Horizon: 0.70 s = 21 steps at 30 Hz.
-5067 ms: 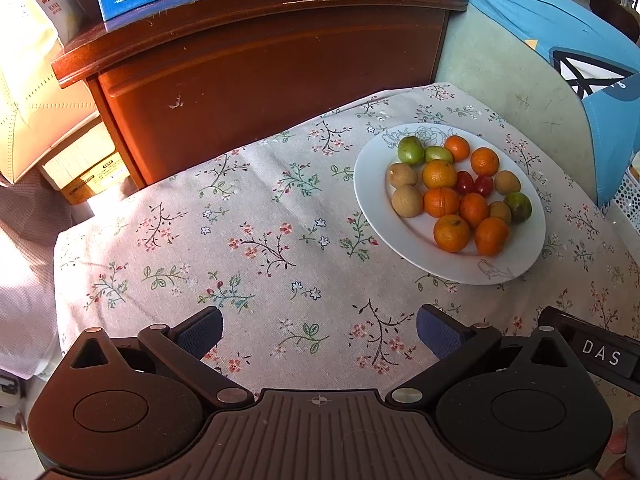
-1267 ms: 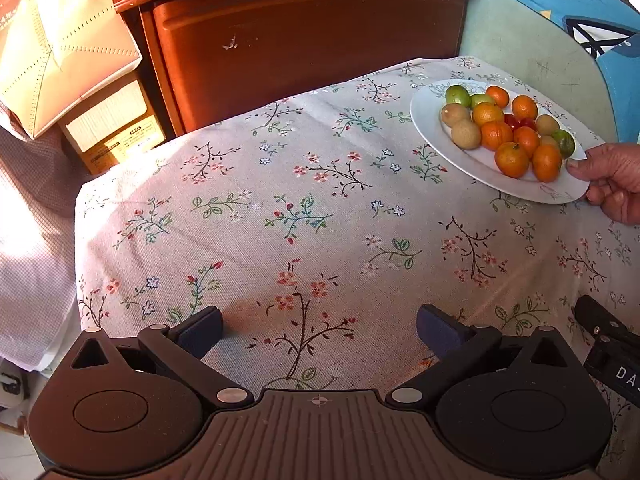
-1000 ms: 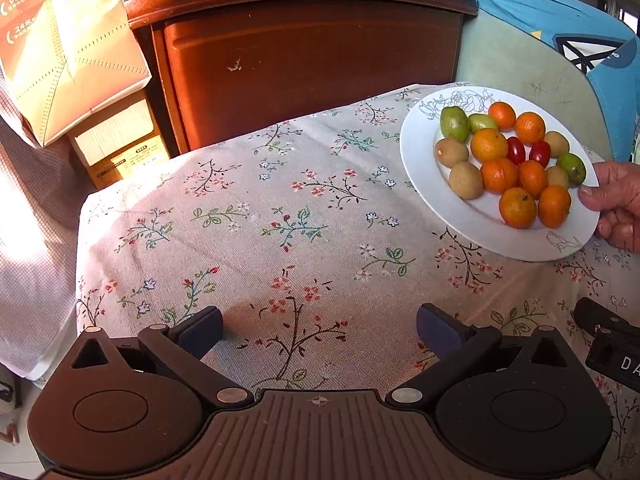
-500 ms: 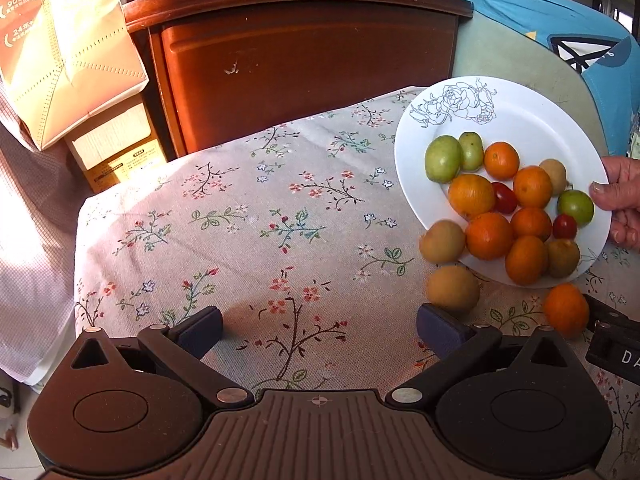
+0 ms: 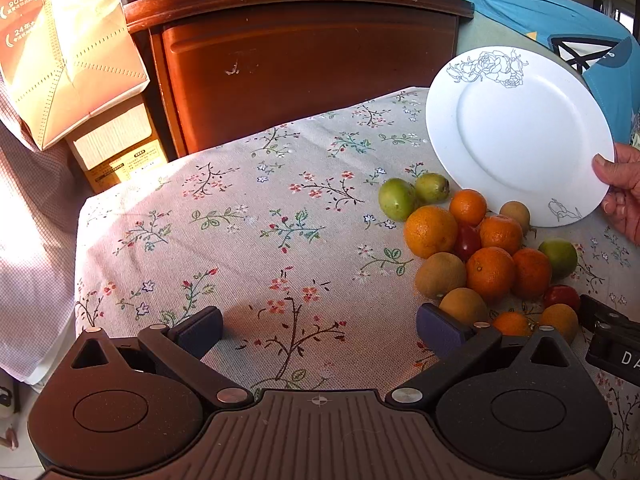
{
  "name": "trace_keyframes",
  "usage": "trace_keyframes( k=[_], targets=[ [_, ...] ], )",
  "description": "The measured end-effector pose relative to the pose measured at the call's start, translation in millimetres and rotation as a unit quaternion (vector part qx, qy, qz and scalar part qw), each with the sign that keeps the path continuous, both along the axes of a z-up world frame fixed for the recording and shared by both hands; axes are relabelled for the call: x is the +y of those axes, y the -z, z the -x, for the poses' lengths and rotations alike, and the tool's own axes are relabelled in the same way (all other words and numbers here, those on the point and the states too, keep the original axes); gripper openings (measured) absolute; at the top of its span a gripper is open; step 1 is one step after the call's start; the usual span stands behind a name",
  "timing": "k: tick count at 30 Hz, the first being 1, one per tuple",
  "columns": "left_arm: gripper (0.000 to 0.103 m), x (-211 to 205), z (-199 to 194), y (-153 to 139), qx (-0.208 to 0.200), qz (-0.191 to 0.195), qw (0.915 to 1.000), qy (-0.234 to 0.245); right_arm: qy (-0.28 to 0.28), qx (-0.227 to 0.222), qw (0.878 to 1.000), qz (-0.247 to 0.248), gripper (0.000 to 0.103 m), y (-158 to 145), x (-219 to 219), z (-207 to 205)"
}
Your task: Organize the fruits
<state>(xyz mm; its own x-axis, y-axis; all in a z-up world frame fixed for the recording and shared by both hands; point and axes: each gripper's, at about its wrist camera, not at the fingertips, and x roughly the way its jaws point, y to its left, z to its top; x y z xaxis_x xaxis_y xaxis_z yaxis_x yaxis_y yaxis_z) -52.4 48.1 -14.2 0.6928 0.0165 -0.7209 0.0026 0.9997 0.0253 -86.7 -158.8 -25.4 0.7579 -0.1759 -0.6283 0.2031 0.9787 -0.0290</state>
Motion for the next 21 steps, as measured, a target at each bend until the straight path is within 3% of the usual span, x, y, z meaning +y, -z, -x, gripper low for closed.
trace_keyframes(
  k=[10,21],
  targets=[
    [0.103,0.9,-1.2,-1.5,0.009,0.002,0.9999,0.004,0.0,0.0,1.0,0.0,0.102,0.1,0.1,0.3],
    [0.103,0.3,-4.7,-8.3,0.061,0.0,0.9981,-0.01,0.0,0.0,1.0,0.0,0.102,-0.7,0.4,0.6]
  ],
)
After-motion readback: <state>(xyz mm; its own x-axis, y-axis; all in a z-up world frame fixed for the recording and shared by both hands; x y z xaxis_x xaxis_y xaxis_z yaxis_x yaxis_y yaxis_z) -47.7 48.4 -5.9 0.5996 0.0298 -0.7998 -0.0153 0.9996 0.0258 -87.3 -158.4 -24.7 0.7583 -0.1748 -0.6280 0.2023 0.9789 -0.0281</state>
